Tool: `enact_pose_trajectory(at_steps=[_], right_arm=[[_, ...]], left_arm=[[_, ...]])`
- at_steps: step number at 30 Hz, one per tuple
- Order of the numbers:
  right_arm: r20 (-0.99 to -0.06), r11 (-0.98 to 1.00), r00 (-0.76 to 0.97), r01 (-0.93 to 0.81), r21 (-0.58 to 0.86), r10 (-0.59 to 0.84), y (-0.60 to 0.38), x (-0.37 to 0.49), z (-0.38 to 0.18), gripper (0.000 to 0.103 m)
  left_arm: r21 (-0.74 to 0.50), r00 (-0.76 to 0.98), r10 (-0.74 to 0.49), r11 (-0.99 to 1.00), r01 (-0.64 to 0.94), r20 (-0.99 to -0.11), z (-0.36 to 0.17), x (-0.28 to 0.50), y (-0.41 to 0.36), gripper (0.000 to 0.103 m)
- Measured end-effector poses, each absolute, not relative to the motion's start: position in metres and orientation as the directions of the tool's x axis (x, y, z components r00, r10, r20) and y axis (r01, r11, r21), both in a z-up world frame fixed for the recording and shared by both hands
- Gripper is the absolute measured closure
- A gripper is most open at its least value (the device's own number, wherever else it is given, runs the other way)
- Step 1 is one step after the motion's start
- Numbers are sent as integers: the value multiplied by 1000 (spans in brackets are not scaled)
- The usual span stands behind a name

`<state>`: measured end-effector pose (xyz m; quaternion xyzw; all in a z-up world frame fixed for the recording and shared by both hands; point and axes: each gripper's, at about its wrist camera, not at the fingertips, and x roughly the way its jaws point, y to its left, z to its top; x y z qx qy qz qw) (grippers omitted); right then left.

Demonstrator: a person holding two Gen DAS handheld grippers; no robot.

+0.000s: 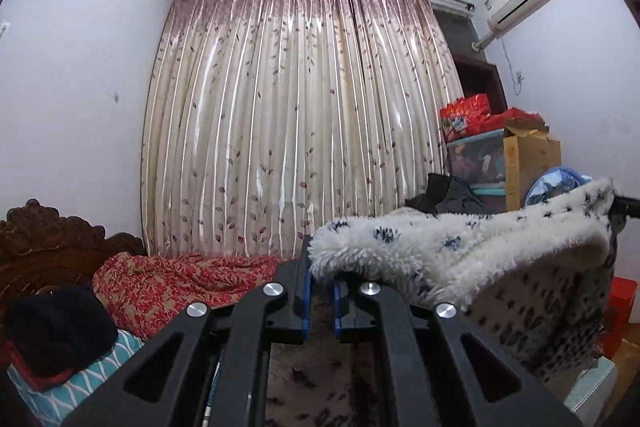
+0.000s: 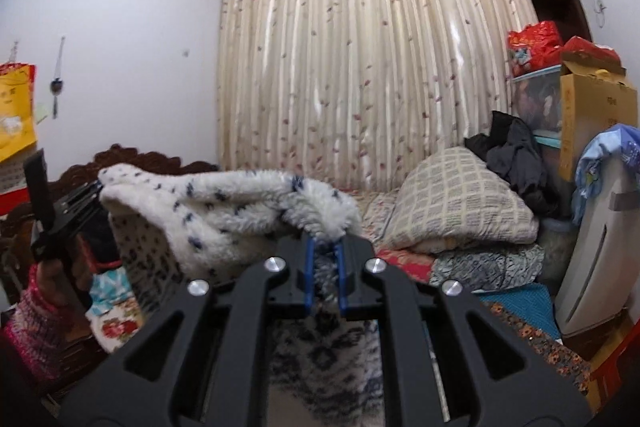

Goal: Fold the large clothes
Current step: 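Hold the cream fleece sweater up with both grippers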

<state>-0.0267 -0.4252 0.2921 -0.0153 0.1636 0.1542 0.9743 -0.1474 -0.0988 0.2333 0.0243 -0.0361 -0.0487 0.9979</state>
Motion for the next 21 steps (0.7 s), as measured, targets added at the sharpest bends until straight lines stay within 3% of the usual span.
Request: enact_pose_trajectory(at_steps=[7,13,16,21], right_arm=[[-241,916,884,-397,62,400,-429,-68,317,95],[-274,902,861,-425,75,429,-428,-46,331,95],[-343,908,843,-410,89,415,-422,-7,315,95],[-474,929,804,-357,100,360,-403,78,250,95]], left_arm=[[175,976,-87,983,52,201,257,-206,-108,12],[191,972,-61,981,18,226,282,-207,-96,12],[207,982,-33,978,-6,186,279,-173,-91,12],[215,1000,-3,977,-3,24,251,-76,-89,12]])
